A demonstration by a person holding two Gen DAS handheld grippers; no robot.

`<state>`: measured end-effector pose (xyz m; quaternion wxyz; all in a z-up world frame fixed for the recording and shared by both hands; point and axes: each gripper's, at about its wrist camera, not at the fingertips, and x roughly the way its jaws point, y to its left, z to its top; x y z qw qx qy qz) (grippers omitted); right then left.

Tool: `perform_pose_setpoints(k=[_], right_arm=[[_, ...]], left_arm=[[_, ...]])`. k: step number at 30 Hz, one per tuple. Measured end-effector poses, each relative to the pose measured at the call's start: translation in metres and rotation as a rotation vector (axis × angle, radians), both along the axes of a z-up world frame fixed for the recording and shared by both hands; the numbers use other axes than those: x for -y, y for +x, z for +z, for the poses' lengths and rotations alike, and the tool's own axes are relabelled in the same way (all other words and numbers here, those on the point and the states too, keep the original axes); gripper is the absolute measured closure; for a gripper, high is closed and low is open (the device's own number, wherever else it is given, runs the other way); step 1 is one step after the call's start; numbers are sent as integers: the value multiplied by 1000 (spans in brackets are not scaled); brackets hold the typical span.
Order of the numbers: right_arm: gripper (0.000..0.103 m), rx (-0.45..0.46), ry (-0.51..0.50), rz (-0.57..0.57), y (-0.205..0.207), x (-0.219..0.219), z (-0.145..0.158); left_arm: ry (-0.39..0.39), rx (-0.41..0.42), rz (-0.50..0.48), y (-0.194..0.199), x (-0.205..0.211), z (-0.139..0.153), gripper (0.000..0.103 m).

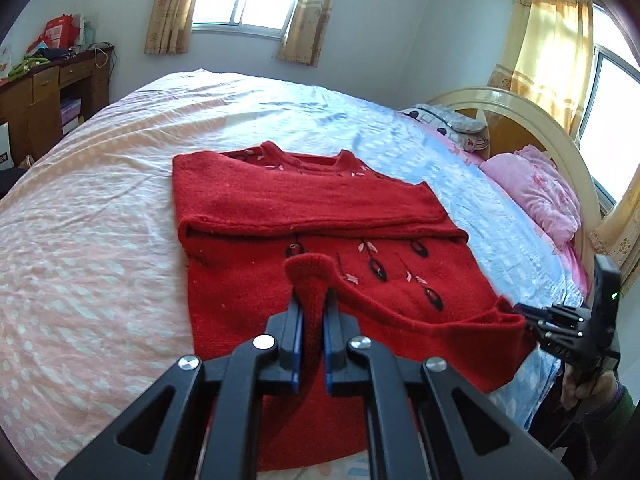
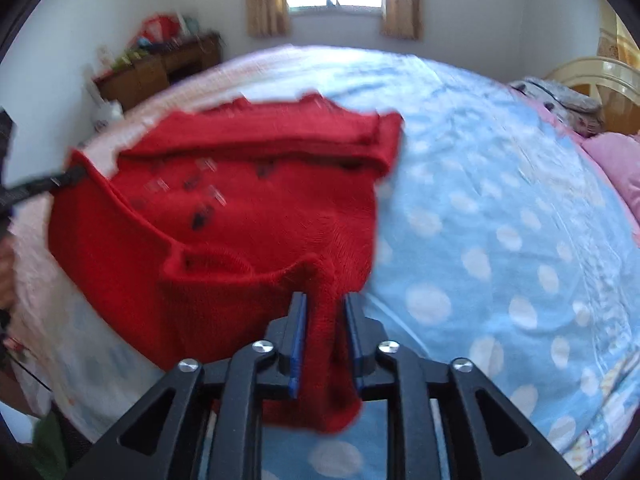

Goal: Fold small clothes

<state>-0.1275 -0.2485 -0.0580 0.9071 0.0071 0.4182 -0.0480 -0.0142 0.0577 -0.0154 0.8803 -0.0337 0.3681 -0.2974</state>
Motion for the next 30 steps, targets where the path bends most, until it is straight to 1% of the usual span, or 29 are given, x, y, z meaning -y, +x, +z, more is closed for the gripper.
perform_pose_setpoints(k=[3,4,5,6,7,8,10,11,12,13,14,15,16,17,18,20,24,27,30], right_arm=[[82,34,33,4,-6,6,3],[79,54,45,11,-6,7,7],[69,65,46,13,-5,7,9],[62,77,45,14,-3,7,9],[50,92,42,15,-1,7,10],[49,104,45,25,3,7,8],[49,84,64,54,15,6,0],[50,70,68,67,19,4,-3],[54,60,62,79,22,2,-7],[70,48,47,93,25,-1,-11],[78,50,34,109,26,-5,-13],[82,52,17,110,24,-8,-11],[94,45,-23,105,23,-13,-8],[94,49,-47,97,20,-15,-4],[94,72,-61,84,15,-15,3],[95,122,-30,61,4,-10,18],[97,230,26,-7,-14,8,52],[97,266,64,-35,-14,15,64],[97,281,52,-44,-5,15,71]], left_arm=[[6,-16,8,1,0,-5,95],[4,-20,11,1,0,-5,95],[0,-20,13,1,0,-5,95],[-7,-21,15,1,-1,-5,95],[-16,-22,16,0,-1,-4,95],[-22,-21,19,0,-1,-4,95],[-18,-22,24,-1,-1,-4,95],[-11,-26,26,-1,0,-4,95],[-6,-27,27,-2,0,-5,95],[0,-27,27,-2,1,-5,95],[7,-25,27,-2,1,-6,95],[13,-23,28,-3,2,-6,95],[20,-19,30,-3,3,-6,95],[25,-18,33,-4,3,-6,95],[25,-18,36,-4,3,-7,95],[14,-24,47,-4,0,-6,95],[-35,-24,64,-2,-8,3,95],[-48,3,76,-2,-10,12,95],[-45,16,88,2,-10,18,95]])
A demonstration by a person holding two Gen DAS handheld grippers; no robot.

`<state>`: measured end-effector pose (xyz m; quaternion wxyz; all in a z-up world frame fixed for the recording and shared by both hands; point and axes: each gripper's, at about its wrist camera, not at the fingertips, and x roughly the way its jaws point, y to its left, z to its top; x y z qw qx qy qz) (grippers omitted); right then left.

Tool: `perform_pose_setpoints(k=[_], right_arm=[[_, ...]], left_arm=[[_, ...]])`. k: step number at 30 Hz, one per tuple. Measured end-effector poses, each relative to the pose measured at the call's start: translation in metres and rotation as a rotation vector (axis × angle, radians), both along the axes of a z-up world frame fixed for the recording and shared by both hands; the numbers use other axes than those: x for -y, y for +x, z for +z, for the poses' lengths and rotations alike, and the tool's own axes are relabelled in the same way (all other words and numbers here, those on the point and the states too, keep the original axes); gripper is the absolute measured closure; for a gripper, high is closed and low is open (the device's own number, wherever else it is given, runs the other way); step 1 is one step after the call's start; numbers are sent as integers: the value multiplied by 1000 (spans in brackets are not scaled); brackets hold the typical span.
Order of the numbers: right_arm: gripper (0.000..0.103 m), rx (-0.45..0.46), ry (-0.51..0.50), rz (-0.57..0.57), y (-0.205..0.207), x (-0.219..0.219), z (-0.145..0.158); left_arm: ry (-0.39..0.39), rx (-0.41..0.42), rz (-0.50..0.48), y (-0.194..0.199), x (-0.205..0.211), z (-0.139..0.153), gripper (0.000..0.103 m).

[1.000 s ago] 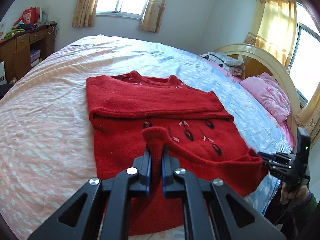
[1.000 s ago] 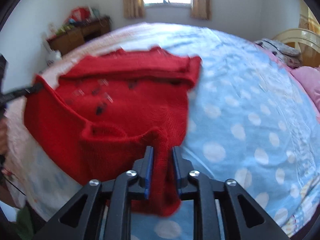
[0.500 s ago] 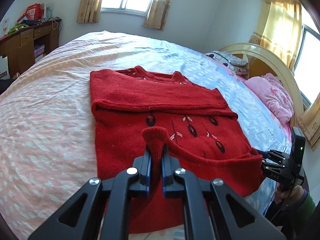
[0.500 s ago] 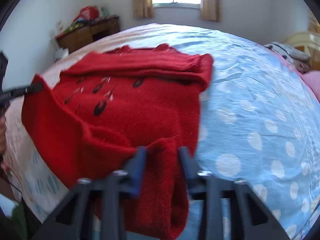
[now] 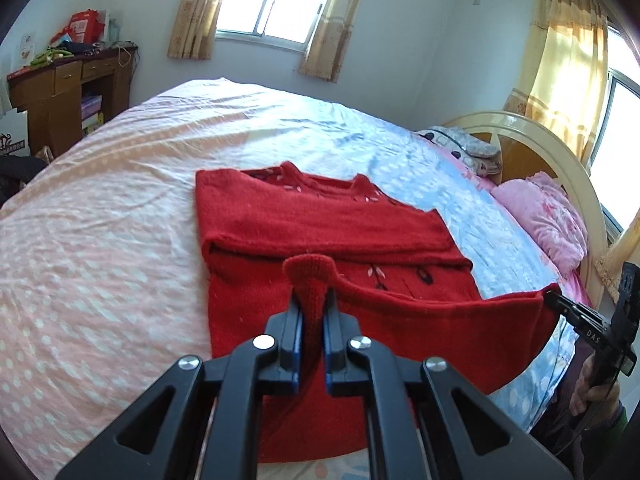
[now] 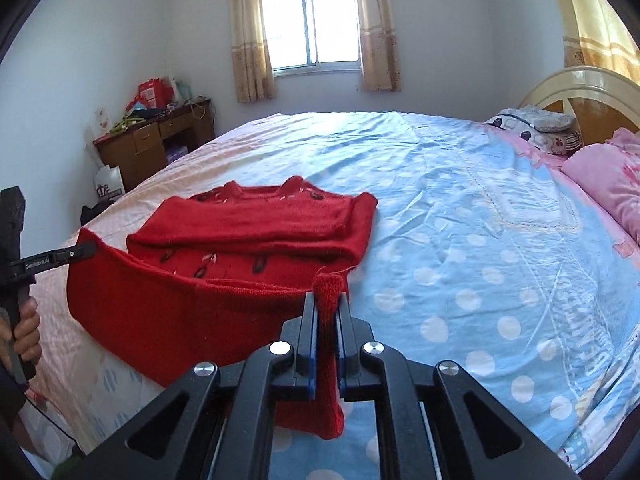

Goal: Fold small clothes

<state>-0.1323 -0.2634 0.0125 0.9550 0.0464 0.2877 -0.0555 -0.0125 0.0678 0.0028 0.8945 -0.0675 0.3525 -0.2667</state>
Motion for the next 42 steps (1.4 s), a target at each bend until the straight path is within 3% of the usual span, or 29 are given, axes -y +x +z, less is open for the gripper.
perform_pose_setpoints(k=[8,20,34,40,42], right_arm=[[97,89,-74,-6,44,-6,39],[97,107,-139,-22,157,4,60],[97,48,-173,-74,262,14,18],[97,-17,-139,-166,297,36,-9],[97,-55,-134,-193,306,42,-26]], left_arm=[[30,9,63,35,2,18,95],[66,-20,197,126,7,28,95],[117,-32,257,223,31,16,95],[159,-79,290,251,45,-13,95],[207,-123,302,259,49,-33,92]])
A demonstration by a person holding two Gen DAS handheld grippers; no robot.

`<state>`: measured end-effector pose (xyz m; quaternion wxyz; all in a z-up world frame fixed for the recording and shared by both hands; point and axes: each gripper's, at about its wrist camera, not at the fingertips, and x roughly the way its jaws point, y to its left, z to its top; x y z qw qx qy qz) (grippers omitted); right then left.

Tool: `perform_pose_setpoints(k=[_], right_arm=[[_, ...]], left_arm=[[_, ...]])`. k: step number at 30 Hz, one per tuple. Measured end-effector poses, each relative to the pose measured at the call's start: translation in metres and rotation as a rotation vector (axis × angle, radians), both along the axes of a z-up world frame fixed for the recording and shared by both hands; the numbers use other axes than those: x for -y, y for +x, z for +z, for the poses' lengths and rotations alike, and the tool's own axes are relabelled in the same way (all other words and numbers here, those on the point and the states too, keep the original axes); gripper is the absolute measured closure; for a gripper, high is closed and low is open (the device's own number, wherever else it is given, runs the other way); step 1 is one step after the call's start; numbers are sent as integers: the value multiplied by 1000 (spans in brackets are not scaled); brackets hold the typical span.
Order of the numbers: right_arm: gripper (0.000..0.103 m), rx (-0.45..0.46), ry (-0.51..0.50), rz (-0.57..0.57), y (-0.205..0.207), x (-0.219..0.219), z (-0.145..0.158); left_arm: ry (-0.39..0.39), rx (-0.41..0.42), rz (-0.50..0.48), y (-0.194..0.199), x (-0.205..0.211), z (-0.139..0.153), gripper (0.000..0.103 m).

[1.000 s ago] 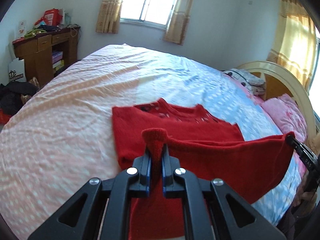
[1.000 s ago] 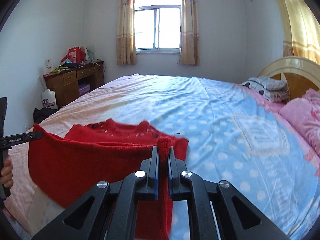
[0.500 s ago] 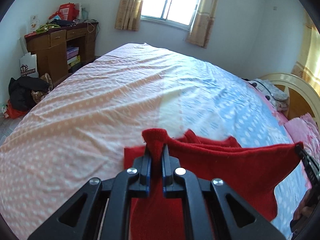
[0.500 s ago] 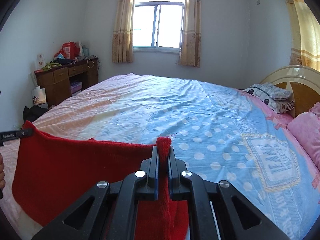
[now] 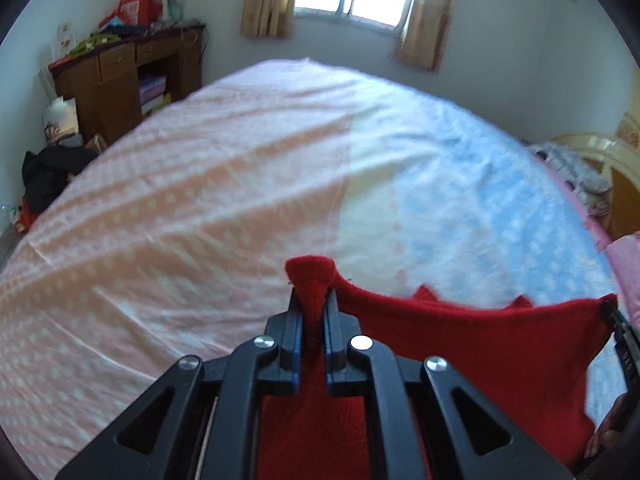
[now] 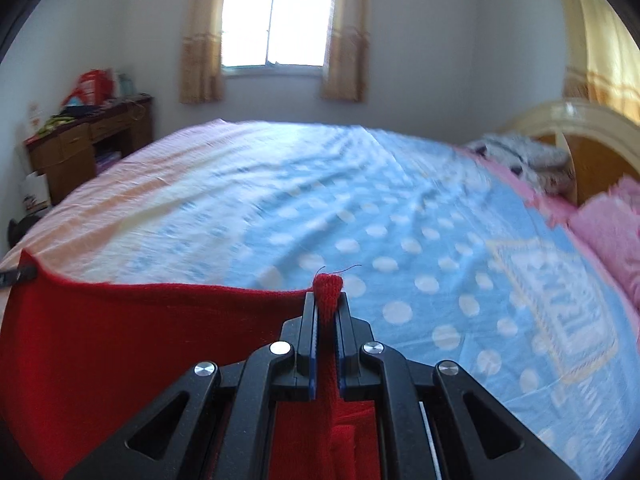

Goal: Fold small clothes
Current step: 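Lay the hem onto the collar with both grippers and open them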

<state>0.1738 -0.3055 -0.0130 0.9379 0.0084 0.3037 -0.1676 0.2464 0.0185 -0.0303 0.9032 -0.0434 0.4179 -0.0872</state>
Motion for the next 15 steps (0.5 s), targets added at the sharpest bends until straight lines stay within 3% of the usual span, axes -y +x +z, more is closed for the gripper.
perform_pose_setpoints(k=[2,4,5,7,8,15], right_arm=[[97,-67,-13,-18,10,2,-25],[97,-107,6,-33,15,6,-32],[97,-103,1,-49,16,6,-31],[97,-121,-22,-62,18,4,-34],[97,-138,-32,-69,20,3,-36],[96,-239,-20,-109,34,12,-49]], left_arm=[[74,-29,2,2,9,-16,86],[160,-47,4,-1,17,-32,81],[180,-18,-1,-5,20,-27,81],[234,13,-10,-11,27,-23,67],[273,10,-4,-12,32,-25,67],[293,18,0,-16,29,-25,65]])
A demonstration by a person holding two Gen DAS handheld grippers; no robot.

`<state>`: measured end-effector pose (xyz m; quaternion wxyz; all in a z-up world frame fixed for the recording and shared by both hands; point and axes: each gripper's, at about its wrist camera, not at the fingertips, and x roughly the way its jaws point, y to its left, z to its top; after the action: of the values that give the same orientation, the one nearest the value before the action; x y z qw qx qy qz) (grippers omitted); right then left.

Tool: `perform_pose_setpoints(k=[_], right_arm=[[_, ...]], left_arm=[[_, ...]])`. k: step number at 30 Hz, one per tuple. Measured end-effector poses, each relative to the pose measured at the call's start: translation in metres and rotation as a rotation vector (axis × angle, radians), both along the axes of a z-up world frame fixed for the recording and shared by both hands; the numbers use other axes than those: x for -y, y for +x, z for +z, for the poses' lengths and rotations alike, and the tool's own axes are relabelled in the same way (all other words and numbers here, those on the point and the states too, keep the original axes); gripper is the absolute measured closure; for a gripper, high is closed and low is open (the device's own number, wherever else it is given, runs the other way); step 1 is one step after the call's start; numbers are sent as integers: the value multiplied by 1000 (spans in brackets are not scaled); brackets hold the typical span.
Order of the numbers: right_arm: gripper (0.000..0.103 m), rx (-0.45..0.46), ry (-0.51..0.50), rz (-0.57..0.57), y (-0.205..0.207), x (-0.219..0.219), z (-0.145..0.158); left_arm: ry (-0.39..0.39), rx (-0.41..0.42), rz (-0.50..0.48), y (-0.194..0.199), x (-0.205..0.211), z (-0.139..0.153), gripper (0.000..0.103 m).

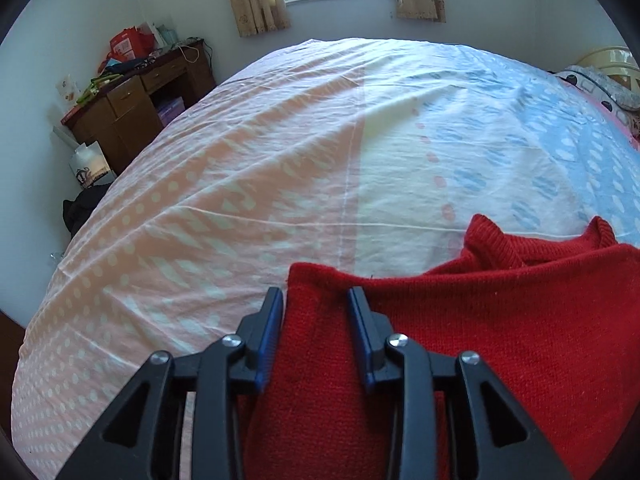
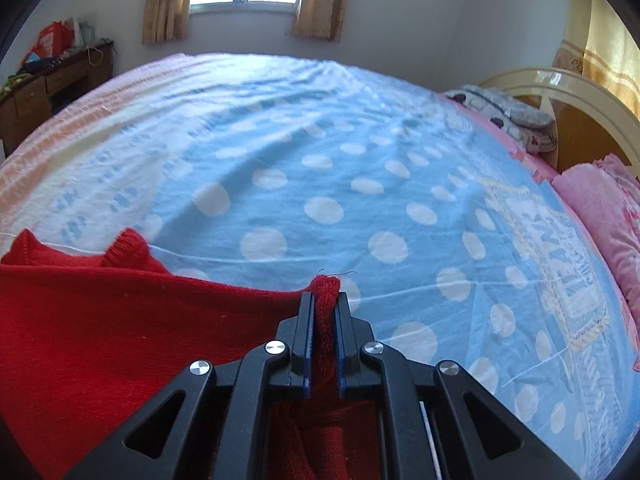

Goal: Fold small clothes

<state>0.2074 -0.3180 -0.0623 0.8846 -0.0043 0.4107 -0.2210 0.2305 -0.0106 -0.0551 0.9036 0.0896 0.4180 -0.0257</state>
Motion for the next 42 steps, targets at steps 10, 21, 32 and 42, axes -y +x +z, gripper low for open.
perform_pose_setpoints(k=[10,21,32,42], right_arm=[[93,-55,-35,-6,8,-4,-5],[92,281,80,-35,-98,-16,60],[92,136,227,157,-98,-64,11],[86,215,240,-52,-195,2,30]], left_arm=[[-17,-14,16,11,2,-6,57],[-27,-28,61,16,-5,-9,38],[-64,-65,21,-3,-25,-2,27],[-63,18,-140,-107,-20,19,27]])
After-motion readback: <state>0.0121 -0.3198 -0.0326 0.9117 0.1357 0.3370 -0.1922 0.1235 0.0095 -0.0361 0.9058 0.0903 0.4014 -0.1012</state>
